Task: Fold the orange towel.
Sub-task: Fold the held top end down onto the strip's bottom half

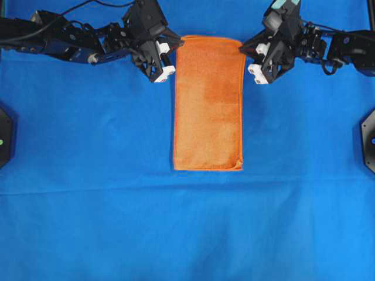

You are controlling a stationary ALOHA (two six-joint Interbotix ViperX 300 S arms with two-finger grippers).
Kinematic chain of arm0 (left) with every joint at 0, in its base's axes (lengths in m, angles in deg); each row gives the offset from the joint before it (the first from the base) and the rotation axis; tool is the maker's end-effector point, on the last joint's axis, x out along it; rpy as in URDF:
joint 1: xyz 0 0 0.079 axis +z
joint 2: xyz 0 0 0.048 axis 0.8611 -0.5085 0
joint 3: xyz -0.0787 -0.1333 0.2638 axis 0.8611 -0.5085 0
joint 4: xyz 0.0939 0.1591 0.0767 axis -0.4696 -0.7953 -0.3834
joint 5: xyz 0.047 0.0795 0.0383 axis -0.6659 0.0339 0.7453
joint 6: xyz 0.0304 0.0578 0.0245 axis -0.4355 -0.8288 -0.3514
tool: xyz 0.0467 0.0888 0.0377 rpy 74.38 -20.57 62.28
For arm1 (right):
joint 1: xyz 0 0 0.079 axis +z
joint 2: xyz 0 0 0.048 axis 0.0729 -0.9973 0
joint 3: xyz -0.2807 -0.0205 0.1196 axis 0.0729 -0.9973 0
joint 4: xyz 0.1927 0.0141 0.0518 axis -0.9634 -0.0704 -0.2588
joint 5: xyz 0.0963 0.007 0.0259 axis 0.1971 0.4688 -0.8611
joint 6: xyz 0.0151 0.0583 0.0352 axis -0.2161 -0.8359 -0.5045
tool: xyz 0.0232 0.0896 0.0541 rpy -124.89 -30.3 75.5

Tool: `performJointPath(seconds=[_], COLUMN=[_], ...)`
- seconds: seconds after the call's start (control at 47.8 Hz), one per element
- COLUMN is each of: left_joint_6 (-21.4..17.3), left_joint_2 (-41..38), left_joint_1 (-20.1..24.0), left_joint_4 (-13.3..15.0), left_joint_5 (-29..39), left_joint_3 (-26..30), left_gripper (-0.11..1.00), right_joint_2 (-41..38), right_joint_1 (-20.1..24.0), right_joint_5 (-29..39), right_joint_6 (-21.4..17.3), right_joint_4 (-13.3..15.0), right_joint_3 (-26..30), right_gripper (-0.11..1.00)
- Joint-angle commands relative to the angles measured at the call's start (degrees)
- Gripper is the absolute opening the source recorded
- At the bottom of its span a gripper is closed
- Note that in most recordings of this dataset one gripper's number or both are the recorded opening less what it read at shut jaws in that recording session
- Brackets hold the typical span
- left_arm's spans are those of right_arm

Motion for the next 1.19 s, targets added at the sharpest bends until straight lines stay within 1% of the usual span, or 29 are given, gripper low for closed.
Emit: performJointPath(seconds=[0.0,0.125,0.272,0.418,0.544,0.669,0.732,0.878,1.004,1.171], left_joint_6=[-0.18,-0.26,-0.26,0.0,0.44,1.05,1.23,2.02,2.55,3.16], left_joint_2=[2.55,3.78,6.42,10.2,12.66,13.1,12.66,11.78,10.72,7.29], left_joint_1=[-0.97,-3.16,-7.03,-11.51,-15.29,-19.25,-21.71,-25.22,-26.98,-27.51], left_joint_4=[-0.18,-0.18,-0.26,-0.18,-0.18,-0.18,-0.18,-0.18,-0.18,-0.09], left_joint_5=[0.26,1.67,3.69,4.92,5.89,7.73,8.79,9.49,9.49,8.96], left_joint_3=[0.35,0.09,-1.32,-4.31,-6.59,-7.12,-6.59,-5.63,-5.54,-5.45], left_gripper=[0.01,0.01,0.01,0.01,0.01,0.01,0.01,0.01,0.01,0.01], right_joint_2=[2.2,4.48,8.53,13.45,15.29,14.77,14.33,13.1,11.07,6.59], right_joint_1=[0.88,2.55,6.33,12.22,17.14,21.88,23.99,27.77,29.97,31.03], right_joint_5=[-0.09,0.26,2.46,6.33,8.35,9.76,10.28,10.99,11.6,11.69], right_joint_6=[-0.09,-0.26,-0.53,-0.62,-0.7,-0.7,-0.7,-0.7,-0.7,-0.7], right_joint_4=[-0.62,-1.58,-3.08,-4.66,-6.06,-8.26,-9.05,-10.37,-11.25,-11.87], right_joint_3=[0.0,-1.32,-3.69,-5.45,-6.15,-6.06,-5.8,-5.1,-4.57,-3.96], right_gripper=[0.05,0.04,0.04,0.04,0.05,0.04,0.04,0.05,0.04,0.05])
